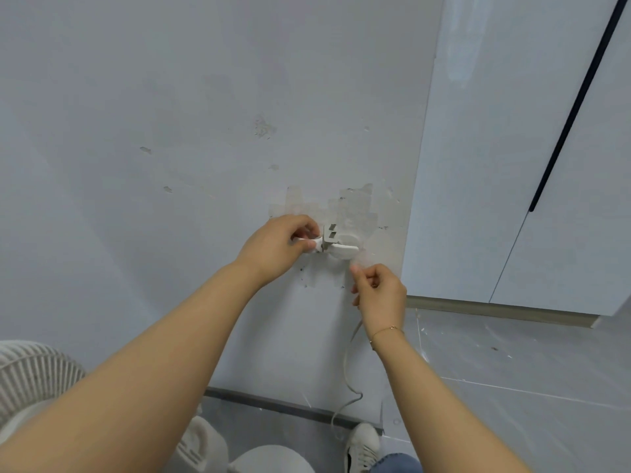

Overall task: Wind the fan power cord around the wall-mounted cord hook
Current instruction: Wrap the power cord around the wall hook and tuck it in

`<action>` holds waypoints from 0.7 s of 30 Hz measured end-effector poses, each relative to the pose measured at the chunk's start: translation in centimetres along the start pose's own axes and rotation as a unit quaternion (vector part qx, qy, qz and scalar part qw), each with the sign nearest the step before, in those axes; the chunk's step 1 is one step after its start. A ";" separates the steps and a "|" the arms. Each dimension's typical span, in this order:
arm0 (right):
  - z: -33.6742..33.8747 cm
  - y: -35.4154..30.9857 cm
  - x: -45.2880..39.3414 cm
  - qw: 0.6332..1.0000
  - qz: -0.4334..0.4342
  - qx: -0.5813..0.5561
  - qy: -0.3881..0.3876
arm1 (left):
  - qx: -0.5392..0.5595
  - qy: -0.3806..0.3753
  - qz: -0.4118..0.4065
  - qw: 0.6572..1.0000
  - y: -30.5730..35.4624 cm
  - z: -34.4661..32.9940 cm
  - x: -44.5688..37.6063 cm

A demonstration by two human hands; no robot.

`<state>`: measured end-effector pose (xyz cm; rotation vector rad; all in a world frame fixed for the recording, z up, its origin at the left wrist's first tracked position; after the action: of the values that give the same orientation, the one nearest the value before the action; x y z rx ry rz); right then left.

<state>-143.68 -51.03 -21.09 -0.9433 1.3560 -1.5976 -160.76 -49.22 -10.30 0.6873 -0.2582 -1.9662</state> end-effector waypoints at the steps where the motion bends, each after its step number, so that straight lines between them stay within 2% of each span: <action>1: -0.5 0.3 0.4 1.000 -0.004 0.002 -0.010 | -0.009 -0.001 0.002 1.000 0.0 0.0 0.0; 3: -1.7 0.8 1.0 0.999 -0.014 -0.010 -0.028 | -0.036 -0.002 0.012 0.999 -0.1 0.1 0.1; 7: -3.8 2.1 1.6 0.986 -0.072 -0.131 -0.070 | -0.071 0.027 0.024 0.997 -0.5 0.6 0.3; 9: -4.9 2.9 2.1 0.981 -0.086 -0.143 -0.099 | -0.071 0.044 0.037 0.996 -0.7 1.1 0.5; 13: -6.7 3.6 3.2 0.978 -0.100 -0.105 -0.150 | -0.048 0.032 0.073 0.996 -1.4 1.7 0.9; 16: -7.7 3.8 3.6 0.975 -0.133 -0.062 -0.167 | -0.093 -0.001 0.105 0.990 -2.6 2.0 1.5; 21: -8.0 2.9 3.2 0.978 -0.128 0.106 -0.124 | -0.098 -0.023 0.162 0.982 -5.1 3.0 3.5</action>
<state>-151.96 -51.24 -25.00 -1.1766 0.9026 -1.7090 -167.45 -50.11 -11.37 0.4413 -0.1883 -1.6706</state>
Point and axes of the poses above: each hand's wrist, its own x-axis away from the middle knuckle, its own z-axis out of the back of the hand, y = z × x, the point moved 5 cm from there along -x, towards the middle knuckle, and after that the axes turned 9 degrees about -z, right-handed, at the moved point
